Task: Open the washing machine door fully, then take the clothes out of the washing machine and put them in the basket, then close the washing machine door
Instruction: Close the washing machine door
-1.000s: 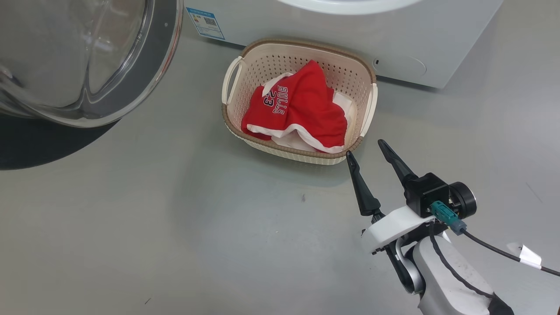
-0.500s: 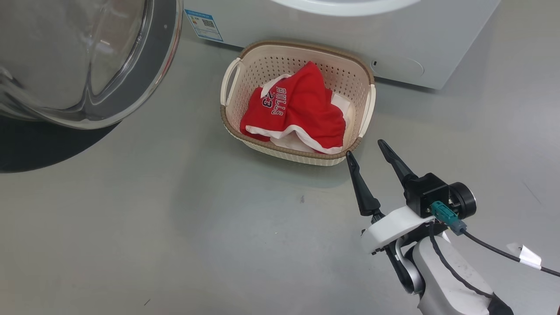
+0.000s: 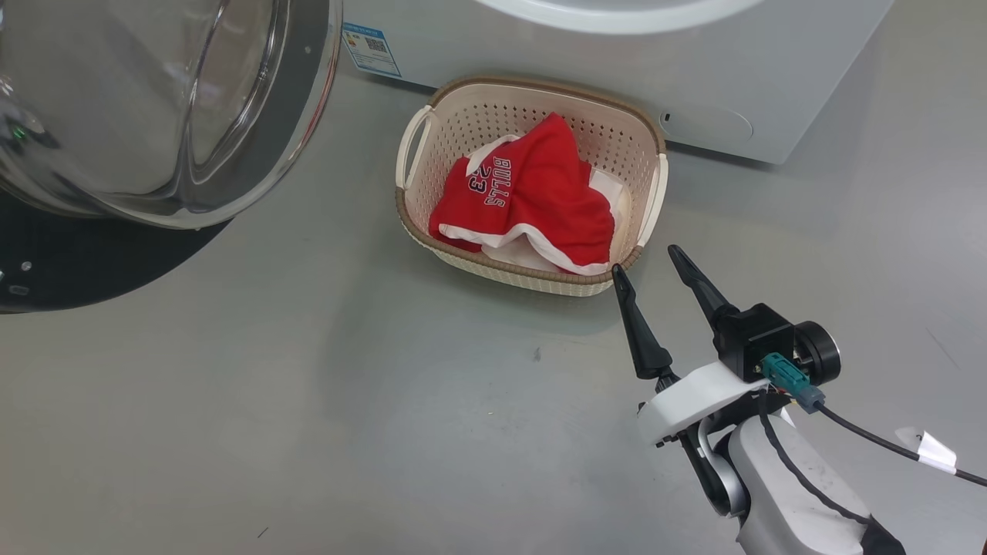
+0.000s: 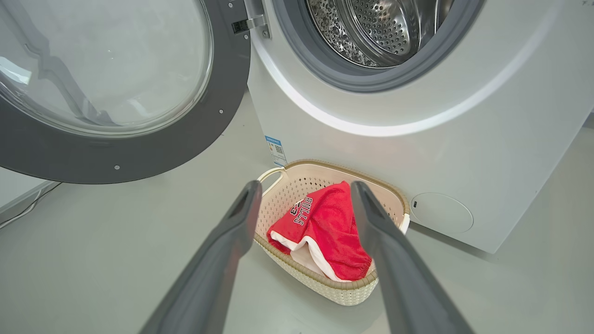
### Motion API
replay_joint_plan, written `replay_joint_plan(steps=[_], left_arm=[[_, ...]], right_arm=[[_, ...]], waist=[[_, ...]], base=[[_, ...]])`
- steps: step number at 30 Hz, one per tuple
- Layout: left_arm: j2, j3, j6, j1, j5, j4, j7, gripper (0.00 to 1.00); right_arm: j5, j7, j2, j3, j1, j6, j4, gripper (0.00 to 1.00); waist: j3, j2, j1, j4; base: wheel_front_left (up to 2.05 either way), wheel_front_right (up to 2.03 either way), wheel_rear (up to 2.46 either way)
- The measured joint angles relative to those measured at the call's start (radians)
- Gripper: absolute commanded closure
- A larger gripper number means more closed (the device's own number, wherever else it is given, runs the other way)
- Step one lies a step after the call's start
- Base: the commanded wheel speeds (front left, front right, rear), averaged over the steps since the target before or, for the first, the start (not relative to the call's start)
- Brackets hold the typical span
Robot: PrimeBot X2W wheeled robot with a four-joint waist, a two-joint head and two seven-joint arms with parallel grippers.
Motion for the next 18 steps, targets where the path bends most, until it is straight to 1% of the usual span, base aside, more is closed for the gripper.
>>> replay_joint_plan(steps=[7,12,15,18], left_arm=[[-0.01,-0.019,-0.035,0.002,-0.002,0.002,0.081,1.0],[-0.017,-0.038,-0.076,0.01,-0.003,0.001,0.13,1.0],[-0.026,-0.035,-0.081,0.016,-0.017,0.001,0.161,1.0],[-0.03,-0.032,-0.097,0.022,-0.023,0.001,0.195,1.0]], right_arm=[[0.002,0.0,0.0,-0.005,0.0,0.0,-0.001,0.0],[0.003,0.0,0.001,-0.009,0.0,0.0,-0.001,0.0],[0.006,0.0,0.001,-0.01,0.0,0.0,-0.001,0.0],[0.006,0.0,0.002,-0.009,0.0,0.0,-0.001,0.0]], waist=[[-0.01,0.0,0.0,0.004],[-0.021,0.0,0.0,0.007],[-0.031,0.0,0.0,0.009],[-0.037,0.0,0.0,0.01]], base=[[0.0,0.0,0.0],[0.0,0.0,0.0],[0.0,0.0,0.0],[0.0,0.0,0.0]])
